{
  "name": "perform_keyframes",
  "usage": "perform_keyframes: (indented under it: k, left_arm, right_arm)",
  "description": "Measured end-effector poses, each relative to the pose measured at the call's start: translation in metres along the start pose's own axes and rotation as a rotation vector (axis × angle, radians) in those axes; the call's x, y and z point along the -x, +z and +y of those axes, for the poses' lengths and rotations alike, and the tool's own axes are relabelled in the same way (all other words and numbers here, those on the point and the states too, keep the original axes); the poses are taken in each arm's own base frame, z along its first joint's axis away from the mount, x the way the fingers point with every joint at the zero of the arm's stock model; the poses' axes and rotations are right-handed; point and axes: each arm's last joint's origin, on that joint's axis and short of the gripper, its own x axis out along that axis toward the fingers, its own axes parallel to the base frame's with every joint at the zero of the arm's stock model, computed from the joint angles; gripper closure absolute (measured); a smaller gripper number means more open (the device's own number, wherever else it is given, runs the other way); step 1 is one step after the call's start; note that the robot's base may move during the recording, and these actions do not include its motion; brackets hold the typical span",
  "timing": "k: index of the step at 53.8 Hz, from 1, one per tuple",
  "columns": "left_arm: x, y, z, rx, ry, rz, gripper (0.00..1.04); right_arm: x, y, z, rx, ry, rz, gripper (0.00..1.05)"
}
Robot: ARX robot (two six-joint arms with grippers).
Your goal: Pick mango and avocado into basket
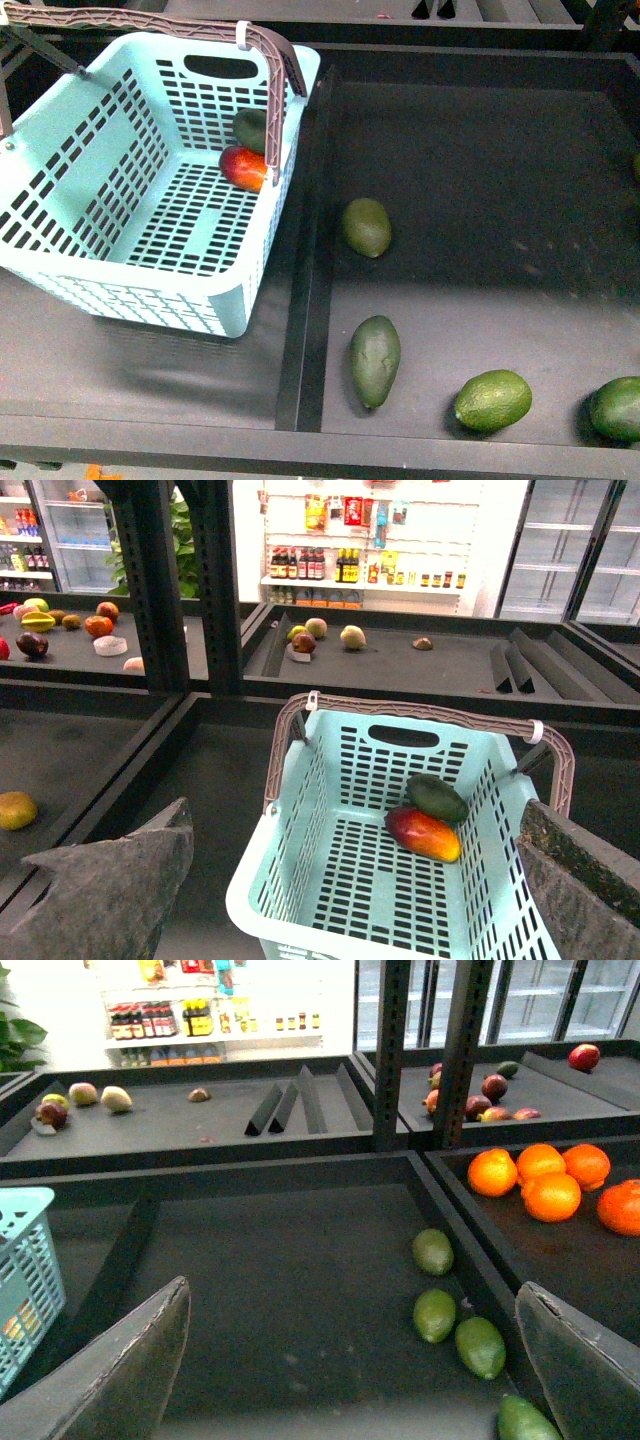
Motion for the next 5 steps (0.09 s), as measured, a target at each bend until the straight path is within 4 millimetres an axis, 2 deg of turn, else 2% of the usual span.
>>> perform_keyframes:
  k: [5]
  left_arm:
    - [0.0, 0.0, 0.0, 0.0, 0.0, 0.0, 0.08]
  right_arm:
    - [0.0, 0.0, 0.0, 0.0, 0.0, 0.0, 0.09]
